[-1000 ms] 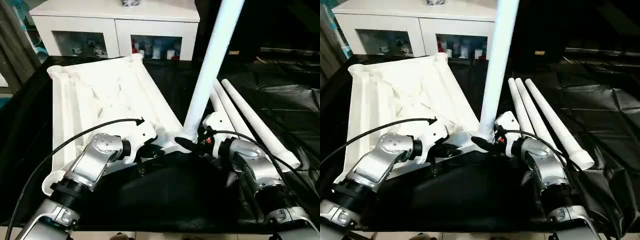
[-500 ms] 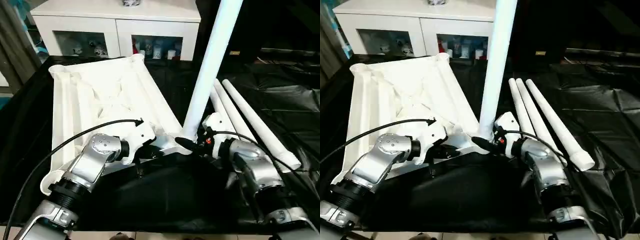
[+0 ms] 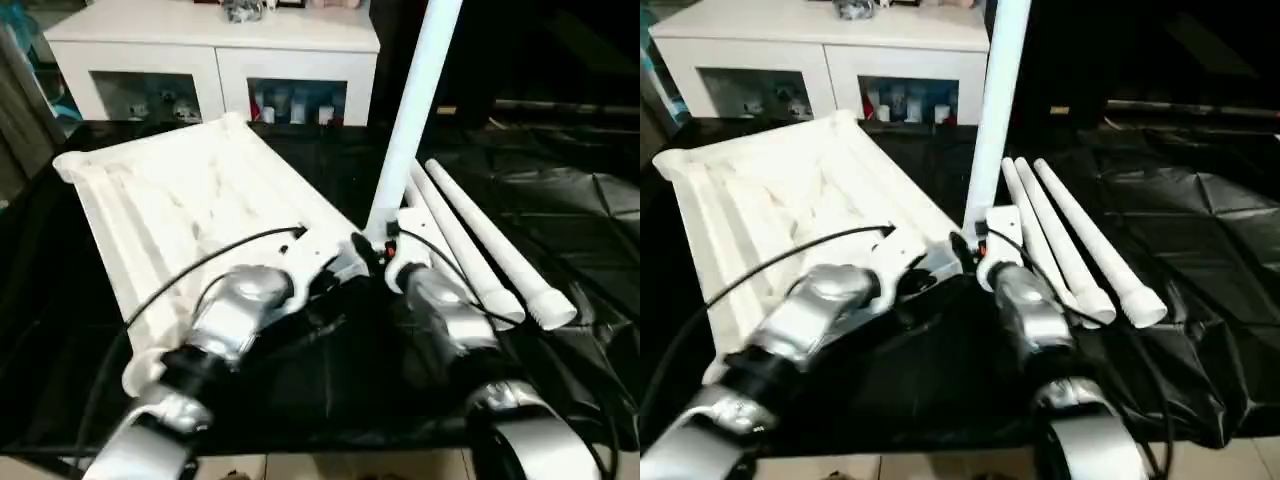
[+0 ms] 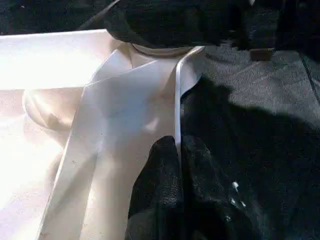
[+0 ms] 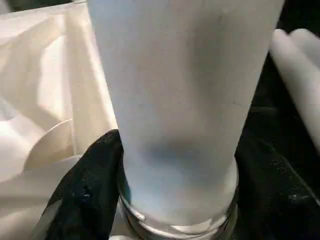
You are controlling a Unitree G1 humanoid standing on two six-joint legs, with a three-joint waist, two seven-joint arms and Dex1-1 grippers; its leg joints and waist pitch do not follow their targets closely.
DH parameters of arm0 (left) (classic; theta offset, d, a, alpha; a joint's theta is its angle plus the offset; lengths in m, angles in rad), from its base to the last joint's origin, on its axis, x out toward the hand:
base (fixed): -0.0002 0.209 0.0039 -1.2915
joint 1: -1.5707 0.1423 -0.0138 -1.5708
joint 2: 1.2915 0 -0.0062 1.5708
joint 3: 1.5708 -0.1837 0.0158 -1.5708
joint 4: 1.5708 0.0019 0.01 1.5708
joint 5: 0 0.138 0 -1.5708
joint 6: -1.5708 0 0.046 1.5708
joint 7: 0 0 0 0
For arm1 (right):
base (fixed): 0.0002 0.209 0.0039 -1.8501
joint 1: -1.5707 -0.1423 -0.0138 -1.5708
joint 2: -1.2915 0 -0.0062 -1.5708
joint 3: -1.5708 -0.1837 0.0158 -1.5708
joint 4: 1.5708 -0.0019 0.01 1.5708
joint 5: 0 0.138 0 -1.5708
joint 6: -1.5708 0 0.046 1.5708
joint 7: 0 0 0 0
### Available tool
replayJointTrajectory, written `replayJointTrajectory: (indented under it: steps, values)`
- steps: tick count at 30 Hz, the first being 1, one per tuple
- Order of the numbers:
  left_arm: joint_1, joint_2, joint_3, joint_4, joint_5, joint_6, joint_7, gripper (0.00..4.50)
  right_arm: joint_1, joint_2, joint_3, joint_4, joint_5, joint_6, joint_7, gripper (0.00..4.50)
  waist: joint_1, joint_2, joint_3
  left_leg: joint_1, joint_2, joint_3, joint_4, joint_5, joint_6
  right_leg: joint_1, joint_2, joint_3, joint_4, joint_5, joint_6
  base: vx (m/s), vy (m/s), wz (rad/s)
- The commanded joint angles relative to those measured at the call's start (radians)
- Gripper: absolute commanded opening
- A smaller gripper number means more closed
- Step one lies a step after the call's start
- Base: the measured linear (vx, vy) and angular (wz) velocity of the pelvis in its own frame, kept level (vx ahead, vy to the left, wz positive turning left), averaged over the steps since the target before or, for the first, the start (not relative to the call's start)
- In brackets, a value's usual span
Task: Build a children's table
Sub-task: Rotate leg to tighten
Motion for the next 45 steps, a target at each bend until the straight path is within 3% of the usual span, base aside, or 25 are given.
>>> replayJointTrajectory:
  steps: [1,4,5,9,11,14,17,20,22,24,31,37,45]
  values:
    - [-0.012,-0.032,-0.037,-0.022,-0.005,-0.031,-0.015,0.00,0.002,0.027,-0.003,0.093,0.001,0.010,0.003,2.73,-0.005,0.001,-0.054,0.022,0.036,-0.037,-0.087,-0.488,-0.004,0.020,-0.060,0.023,-0.097,-0.567,-0.089,0.000,0.000,0.00]
    - [-0.003,-0.019,-0.039,-0.031,-0.011,-0.037,-0.027,0.00,-0.006,0.032,-0.008,0.102,0.010,-0.026,0.038,2.73,-0.005,0.004,-0.053,0.022,0.037,-0.039,-0.090,-0.494,-0.003,0.023,-0.062,0.020,-0.099,-0.547,-0.098,0.000,0.000,0.00]
    - [-0.001,-0.015,-0.040,-0.034,-0.013,-0.039,-0.033,0.00,-0.006,0.032,-0.009,0.100,0.012,-0.031,0.045,3.29,-0.005,0.002,-0.053,0.021,0.037,-0.038,-0.090,-0.495,-0.001,0.023,-0.063,0.021,-0.099,-0.541,-0.103,0.000,0.000,0.00]
    - [0.027,0.021,-0.049,-0.072,-0.030,-0.065,-0.103,0.00,-0.002,0.009,0.001,0.061,0.017,-0.062,0.117,3.52,0.000,0.001,-0.057,0.015,0.039,-0.035,-0.091,-0.451,0.009,0.028,-0.066,0.029,-0.090,-0.479,-0.130,0.000,0.000,0.00]
    - [0.042,0.043,-0.057,-0.089,-0.035,-0.096,-0.146,0.00,0.011,-0.013,0.008,0.024,0.020,-0.061,0.178,3.75,0.007,0.000,-0.060,0.013,0.041,-0.028,-0.090,-0.387,0.021,0.030,-0.065,0.036,-0.079,-0.388,-0.168,0.000,0.000,0.00]
    - [0.070,0.083,-0.064,-0.121,-0.052,-0.122,-0.215,0.00,0.062,-0.078,0.051,-0.082,0.016,-0.040,0.311,3.75,0.021,-0.001,-0.063,0.011,0.043,-0.020,-0.086,-0.314,0.043,0.034,-0.064,0.041,-0.067,-0.315,-0.193,0.000,0.000,0.00]
    - [0.090,0.113,-0.069,-0.146,-0.070,-0.140,-0.267,0.00,0.107,-0.129,0.086,-0.166,0.010,-0.017,0.395,3.75,0.034,-0.003,-0.064,0.015,0.041,-0.013,-0.079,-0.282,0.059,0.034,-0.060,0.046,-0.059,-0.290,-0.206,0.037,-0.024,0.07]
    - [0.109,0.145,-0.071,-0.169,-0.084,-0.153,-0.317,0.00,0.156,-0.185,0.115,-0.261,0.019,0.013,0.494,3.75,0.041,-0.002,-0.072,0.004,0.042,-0.012,-0.076,-0.171,0.086,0.046,-0.058,0.046,-0.040,-0.176,-0.220,0.018,-0.012,0.03]
    - [0.122,0.181,-0.071,-0.183,-0.086,-0.172,-0.365,0.00,0.206,-0.250,0.146,-0.355,0.020,0.049,0.598,3.75,0.045,0.001,-0.073,0.003,0.043,-0.014,-0.074,-0.142,0.099,0.049,-0.054,0.044,-0.034,-0.135,-0.227,0.000,0.000,0.00]
    - [0.126,0.193,-0.072,-0.188,-0.089,-0.178,-0.382,0.00,0.222,-0.271,0.158,-0.389,0.024,0.065,0.634,3.75,0.049,0.005,-0.070,0.005,0.043,-0.012,-0.075,-0.160,0.103,0.046,-0.053,0.045,-0.035,-0.146,-0.238,0.000,0.000,0.00]
    - [0.144,0.231,-0.081,-0.213,-0.104,-0.196,-0.441,0.00,0.278,-0.334,0.196,-0.508,0.049,0.130,0.751,3.75,0.053,0.006,-0.064,0.014,0.047,-0.014,-0.085,-0.262,0.046,0.041,-0.055,0.049,-0.049,-0.262,-0.210,0.000,0.000,0.00]
    - [0.148,0.240,-0.081,-0.213,-0.101,-0.199,-0.454,0.00,0.294,-0.349,0.204,-0.549,0.051,0.171,0.771,3.75,0.052,0.006,-0.065,0.011,0.044,-0.014,-0.084,-0.245,0.044,0.042,-0.053,0.053,-0.048,-0.252,-0.203,0.000,0.000,0.00]
    - [0.146,0.247,-0.080,-0.206,-0.100,-0.209,-0.459,0.00,0.310,-0.362,0.197,-0.574,0.054,0.194,0.770,3.03,0.055,0.008,-0.067,0.012,0.043,-0.014,-0.082,-0.234,0.045,0.042,-0.052,0.053,-0.046,-0.229,-0.210,0.000,0.000,0.00]
